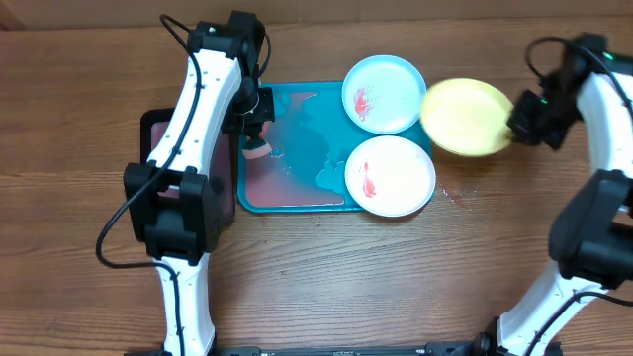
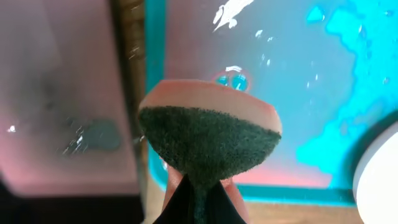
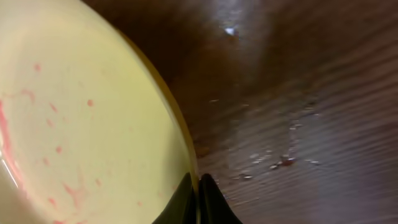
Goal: Clean dirty plates on tray and stack at the side
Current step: 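Lift the yellow plate with right gripper and carry it right of tray, then release the yellow plate on the table and open the right gripper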
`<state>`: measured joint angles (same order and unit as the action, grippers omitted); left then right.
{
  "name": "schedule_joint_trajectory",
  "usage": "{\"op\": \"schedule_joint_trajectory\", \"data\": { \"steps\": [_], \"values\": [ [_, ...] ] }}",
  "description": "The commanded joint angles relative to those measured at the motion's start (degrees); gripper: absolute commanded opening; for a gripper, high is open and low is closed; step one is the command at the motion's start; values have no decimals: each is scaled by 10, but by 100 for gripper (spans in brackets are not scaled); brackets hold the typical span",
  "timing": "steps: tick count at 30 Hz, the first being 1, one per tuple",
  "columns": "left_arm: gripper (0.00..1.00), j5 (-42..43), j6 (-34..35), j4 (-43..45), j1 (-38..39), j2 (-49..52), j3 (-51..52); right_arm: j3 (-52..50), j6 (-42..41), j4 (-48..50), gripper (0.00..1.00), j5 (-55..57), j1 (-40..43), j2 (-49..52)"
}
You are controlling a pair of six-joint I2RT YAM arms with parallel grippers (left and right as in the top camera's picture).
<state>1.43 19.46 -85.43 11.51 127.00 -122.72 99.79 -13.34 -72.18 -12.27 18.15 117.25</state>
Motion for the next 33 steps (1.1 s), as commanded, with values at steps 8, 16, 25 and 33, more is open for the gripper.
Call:
{"op": "schedule_joint_trajectory", "data": {
  "steps": [8, 16, 25, 33],
  "values": [
    [4, -46, 44, -34, -6, -182, -1, -192, -6, 210, 4, -6, 30, -14],
    [4, -45, 50, -10, -5, -179, 35, -179, -23, 195, 73, -16, 30, -19],
    [4, -44, 49, 48, 3, -179, 96, -91, 10, 35, 67, -89, -13, -87],
    [4, -45, 29, 87, 14, -179, 141, -137, 46, -23, 59, -37, -132, -91]
  ]
}}
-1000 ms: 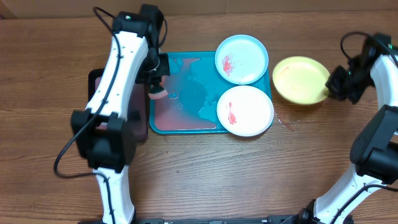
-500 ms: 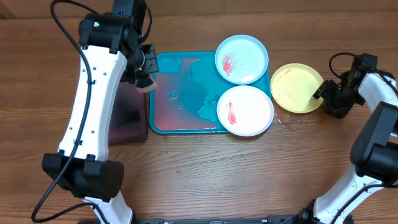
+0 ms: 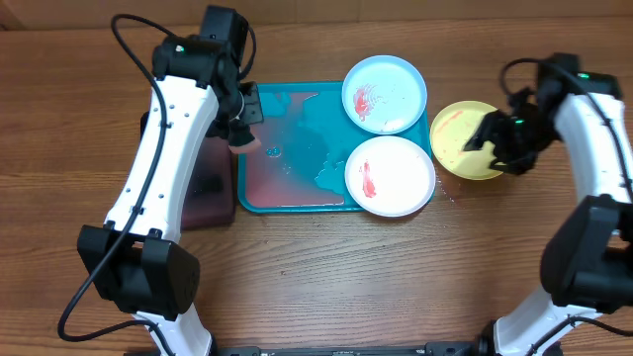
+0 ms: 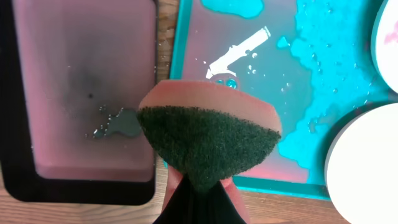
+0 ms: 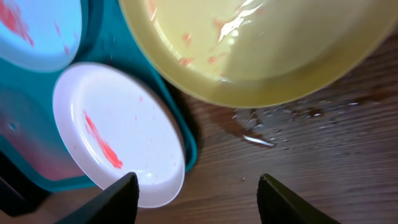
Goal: Clean dirty plates on tray and stack at the side
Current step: 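Release the yellow plate on the table and open the right gripper, then grip the white plate rim with the right gripper and pull it center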
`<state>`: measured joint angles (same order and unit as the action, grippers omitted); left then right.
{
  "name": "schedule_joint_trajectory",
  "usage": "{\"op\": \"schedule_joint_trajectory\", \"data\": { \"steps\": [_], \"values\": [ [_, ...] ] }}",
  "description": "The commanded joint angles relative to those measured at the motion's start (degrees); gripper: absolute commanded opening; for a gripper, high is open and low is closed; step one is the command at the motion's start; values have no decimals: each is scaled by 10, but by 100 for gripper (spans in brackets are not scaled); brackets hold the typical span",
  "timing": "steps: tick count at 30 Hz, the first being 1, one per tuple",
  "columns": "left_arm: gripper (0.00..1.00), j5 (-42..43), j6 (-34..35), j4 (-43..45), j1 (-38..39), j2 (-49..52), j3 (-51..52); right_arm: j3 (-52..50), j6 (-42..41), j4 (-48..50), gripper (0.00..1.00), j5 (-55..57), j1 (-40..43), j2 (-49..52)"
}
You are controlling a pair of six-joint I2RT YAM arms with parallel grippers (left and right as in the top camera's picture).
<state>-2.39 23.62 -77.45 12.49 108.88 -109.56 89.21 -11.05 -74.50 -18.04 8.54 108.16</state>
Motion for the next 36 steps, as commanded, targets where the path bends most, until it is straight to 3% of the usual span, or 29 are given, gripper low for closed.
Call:
{"op": "schedule_joint_trajectory", "data": {
  "steps": [1, 13, 27, 31, 35, 36],
  "values": [
    [4, -6, -16, 10, 4, 2, 12, -41, 23, 5, 57, 25, -45, 0],
    [4, -7, -18, 18, 4, 2, 14, -135, 16, 114, 43, 73, -140, 0],
    [4, -7, -18, 28, 4, 2, 14, -166, -26, 145, 21, 86, -153, 0],
    [4, -6, -18, 28, 4, 2, 14, -166, -27, 140, 4, 84, -156, 0],
    [4, -6, -18, 30, 4, 2, 14, -166, -28, 140, 4, 54, -181, 0],
    [4, -6, -18, 29, 4, 2, 14, -165, -61, 152, 4, 44, -206, 0]
  ]
}}
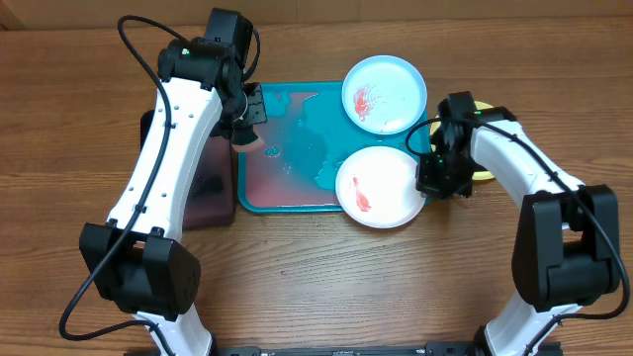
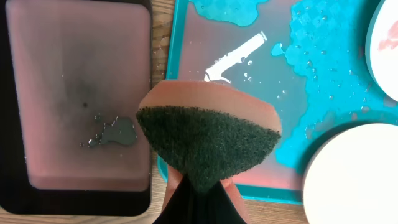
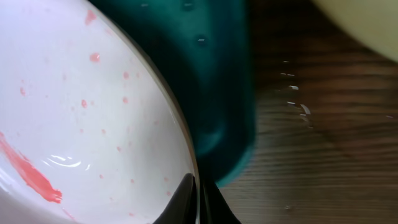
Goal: Clean dirty plates on tray and stack at the side
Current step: 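Grip the white plate rim with the right gripper and pull it center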
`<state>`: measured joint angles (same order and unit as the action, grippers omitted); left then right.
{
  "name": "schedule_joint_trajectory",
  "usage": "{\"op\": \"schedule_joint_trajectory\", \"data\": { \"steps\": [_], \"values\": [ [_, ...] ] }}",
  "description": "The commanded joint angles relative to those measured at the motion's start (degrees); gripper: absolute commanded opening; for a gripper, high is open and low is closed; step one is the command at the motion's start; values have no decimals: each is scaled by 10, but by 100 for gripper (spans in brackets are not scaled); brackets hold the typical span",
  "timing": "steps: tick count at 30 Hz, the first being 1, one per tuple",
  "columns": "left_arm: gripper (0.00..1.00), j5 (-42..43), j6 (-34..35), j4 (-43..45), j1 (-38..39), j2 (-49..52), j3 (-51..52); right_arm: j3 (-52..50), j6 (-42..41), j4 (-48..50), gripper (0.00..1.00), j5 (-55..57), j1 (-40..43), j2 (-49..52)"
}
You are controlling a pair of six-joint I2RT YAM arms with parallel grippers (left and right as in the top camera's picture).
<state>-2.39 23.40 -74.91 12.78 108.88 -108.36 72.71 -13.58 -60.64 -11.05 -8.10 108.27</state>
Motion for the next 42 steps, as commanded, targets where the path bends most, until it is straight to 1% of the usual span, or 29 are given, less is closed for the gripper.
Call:
{"op": "schedule_joint_trajectory", "data": {
  "steps": [1, 7, 11, 14, 22, 23, 25, 27, 28, 29, 30, 32, 35, 37, 40, 42],
  "values": [
    [4, -6, -16, 4, 2, 2, 2, 0, -56, 26, 4, -29, -55, -1],
    [4, -6, -15, 6, 2, 2, 2, 9, -172, 149, 4, -35, -155, -1],
    [4, -6, -16, 6, 2, 2, 3, 9, -276, 239, 4, 33, -207, 0],
    [4, -6, -15, 6, 2, 2, 3, 9, -319, 278, 4, 89, -229, 4],
    [4, -6, -15, 8, 2, 3, 3, 8, -318, 270, 4, 79, -230, 35],
    [5, -6, -15, 9, 2, 4, 3, 8, -318, 272, 6, 74, -230, 37],
    [4, -6, -10, 9, 2, 6, 3, 8, -318, 272, 19, 62, -231, 38],
    [4, -6, -6, 9, 2, 10, 3, 9, -318, 273, 27, 58, -231, 38],
    [4, -5, -6, 8, 2, 15, 3, 9, -310, 276, 34, 59, -231, 38],
    [4, -6, -6, 8, 3, 18, 3, 9, -305, 278, 39, 59, -231, 38],
    [4, -5, -6, 8, 4, 22, 3, 9, -286, 283, 44, 59, -227, 38],
    [4, -5, -3, 9, 7, 32, 3, 10, -235, 290, 50, 58, -216, 38],
    [4, -5, 0, 13, 13, 52, 3, 13, -155, 301, 51, 59, -194, 38],
    [5, -3, 0, 19, 18, 66, 3, 12, -122, 312, 50, 58, -182, 41],
    [4, 10, 0, 35, 26, 86, 3, 12, -87, 338, 50, 44, -176, 55],
    [4, 15, 0, 44, 30, 95, 3, 12, -87, 354, 46, 26, -177, 67]
  ]
}}
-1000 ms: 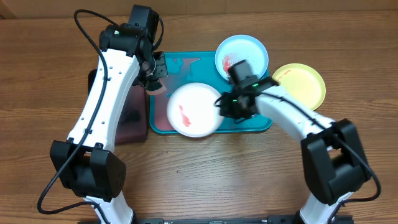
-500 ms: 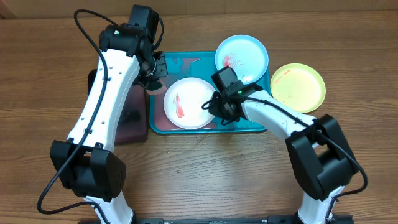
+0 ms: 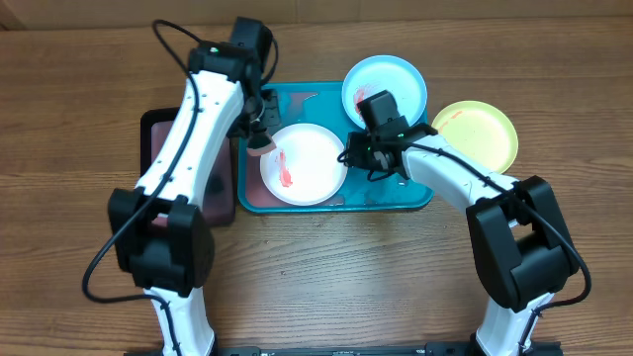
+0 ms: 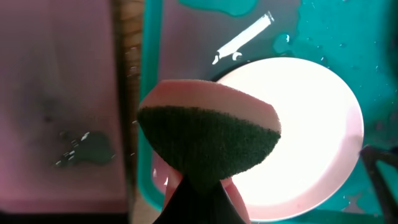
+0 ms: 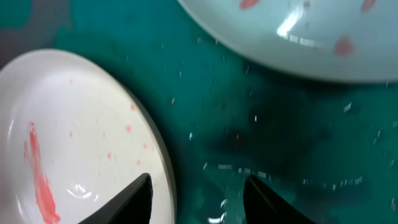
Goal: Clean dirty plates on tray and stack at the side
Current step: 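Grip the white plate rim with the right gripper and pull it center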
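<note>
A white plate (image 3: 307, 168) with a red smear lies in the left half of the wet teal tray (image 3: 396, 190). My left gripper (image 3: 259, 146) is shut on a pink sponge (image 4: 208, 140) with a dark green scrub face, held over the white plate's (image 4: 298, 118) left edge. My right gripper (image 3: 368, 158) stands open at that plate's right rim (image 5: 163, 168), over the tray's wet floor (image 5: 249, 124). A light blue plate (image 3: 388, 91) with red spots sits at the tray's back right. A yellow plate (image 3: 477, 135) lies on the table right of the tray.
A dark tray with a wet pink liner (image 3: 220, 188) lies against the teal tray's left side. Both arms reach in over the teal tray. Bare wooden table (image 3: 326, 267) runs along the front.
The white plate has gone from the tray's front right corner to its left half. My right gripper, then shut on its rim, is now open beside it. The sponge now hangs over the plate's edge.
My right gripper first held the yellow plate in the air right of the tray. Then that plate lay on the table and the gripper was open. Then it was shut on the white plate's rim, and now that plate lies further left, released. The left gripper kept the sponge throughout.
</note>
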`<state>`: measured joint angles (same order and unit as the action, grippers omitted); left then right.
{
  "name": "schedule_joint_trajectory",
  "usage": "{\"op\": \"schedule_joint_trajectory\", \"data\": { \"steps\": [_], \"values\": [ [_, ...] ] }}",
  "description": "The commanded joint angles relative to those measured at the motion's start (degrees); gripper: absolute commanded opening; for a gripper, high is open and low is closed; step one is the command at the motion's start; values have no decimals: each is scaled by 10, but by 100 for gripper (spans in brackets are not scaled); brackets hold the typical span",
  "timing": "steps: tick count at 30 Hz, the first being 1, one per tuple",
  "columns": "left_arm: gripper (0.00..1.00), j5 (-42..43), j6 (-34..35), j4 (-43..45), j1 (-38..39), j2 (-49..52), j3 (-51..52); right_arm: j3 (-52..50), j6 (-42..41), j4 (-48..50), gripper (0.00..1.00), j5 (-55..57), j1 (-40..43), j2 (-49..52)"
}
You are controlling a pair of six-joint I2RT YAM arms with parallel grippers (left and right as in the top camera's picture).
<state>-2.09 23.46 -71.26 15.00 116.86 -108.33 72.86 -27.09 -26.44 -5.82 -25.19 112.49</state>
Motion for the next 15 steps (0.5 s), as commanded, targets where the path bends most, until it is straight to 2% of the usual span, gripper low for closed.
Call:
{"op": "schedule_joint_trajectory", "data": {
  "steps": [1, 3, 4, 10, 15],
  "values": [
    [4, 16, 0, 12, 11, 19, 3, 11, 48, 18, 44, -36, -7, 30],
    [4, 16, 0, 20, 16, 27, 3, 11, 38, 24, 39, -40, -8, 36],
    [4, 16, 0, 26, 20, 34, 3, 11, 29, 24, 30, -40, -8, 37],
    [4, 14, 0, 47, 33, 64, 3, 11, -45, 24, 6, -39, -10, 37],
    [4, 12, -1, 62, 38, 105, 3, 8, -73, 22, 4, -38, -10, 37]
  ]
}}
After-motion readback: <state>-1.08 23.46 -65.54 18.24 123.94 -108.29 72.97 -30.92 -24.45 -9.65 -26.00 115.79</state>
